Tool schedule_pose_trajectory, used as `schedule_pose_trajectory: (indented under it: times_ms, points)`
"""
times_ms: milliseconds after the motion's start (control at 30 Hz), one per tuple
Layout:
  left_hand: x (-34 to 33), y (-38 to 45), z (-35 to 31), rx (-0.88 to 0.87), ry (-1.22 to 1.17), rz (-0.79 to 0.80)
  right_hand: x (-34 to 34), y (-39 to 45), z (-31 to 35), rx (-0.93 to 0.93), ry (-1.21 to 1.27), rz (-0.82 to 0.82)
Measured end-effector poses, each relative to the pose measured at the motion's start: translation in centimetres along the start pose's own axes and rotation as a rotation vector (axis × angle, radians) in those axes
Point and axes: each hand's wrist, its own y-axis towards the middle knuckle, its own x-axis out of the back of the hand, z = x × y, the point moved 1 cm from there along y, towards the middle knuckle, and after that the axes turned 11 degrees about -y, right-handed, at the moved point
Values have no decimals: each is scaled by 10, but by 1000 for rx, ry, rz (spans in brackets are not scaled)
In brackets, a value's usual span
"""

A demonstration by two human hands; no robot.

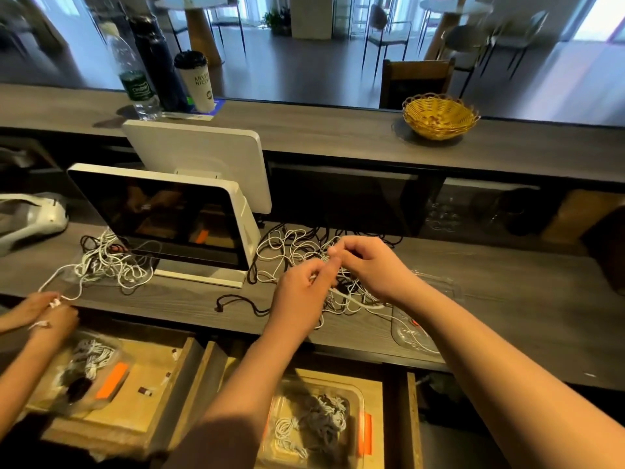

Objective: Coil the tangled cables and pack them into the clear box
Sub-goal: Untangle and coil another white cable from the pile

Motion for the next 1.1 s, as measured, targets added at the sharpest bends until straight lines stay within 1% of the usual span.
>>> schedule_pose_trajectory:
  times_ms: [67, 133, 200, 267, 300, 367, 400, 433, 467, 533, 567, 633, 667, 767, 867, 967, 1100]
  points:
    - [-1, -3, 5, 22, -116, -21, -1, -4, -4, 2, 22, -11]
    - [1, -7, 9, 52, -212, -78, -5, -5, -14, -25, -17, -16]
    - [4, -10, 11, 56, -287, -139, -10, -2, -36, -67, -195, -39]
    - [7, -13, 8, 30, -286, -172, -14, 3, -70, -139, -413, -18]
    - [9, -14, 8, 13, -278, -177, -16, 4, -88, -196, -479, 4]
    - [14, -16, 5, -3, -278, -178, -17, 7, -118, -330, -496, 22]
    - [17, -15, 4, -1, -280, -176, -16, 7, -129, -392, -450, 27]
    - [20, -14, 5, 4, -276, -168, -15, 8, -136, -454, -346, 26]
    - [22, -14, 6, 14, -261, -158, -13, 8, -141, -516, -179, 9]
    - [27, -16, 10, 43, -220, -140, -7, 10, -146, -588, 180, -102]
    - [29, -18, 15, 64, -202, -139, -2, 12, -146, -592, 305, -182]
    - [33, -21, 23, 104, -156, -149, 8, 18, -141, -562, 451, -317]
    - [35, -22, 27, 117, -132, -151, 15, 22, -135, -535, 492, -357]
    - [39, -20, 32, 130, -82, -152, 39, 30, -109, -421, 574, -419]
    - [41, -16, 37, 149, 42, -173, 66, 33, -83, -307, 633, -439]
    - [45, -9, 42, 131, 147, -209, 86, 35, -58, -196, 586, -464]
    - [44, -2, 45, 148, 189, -227, 92, 30, -38, -90, 444, -448]
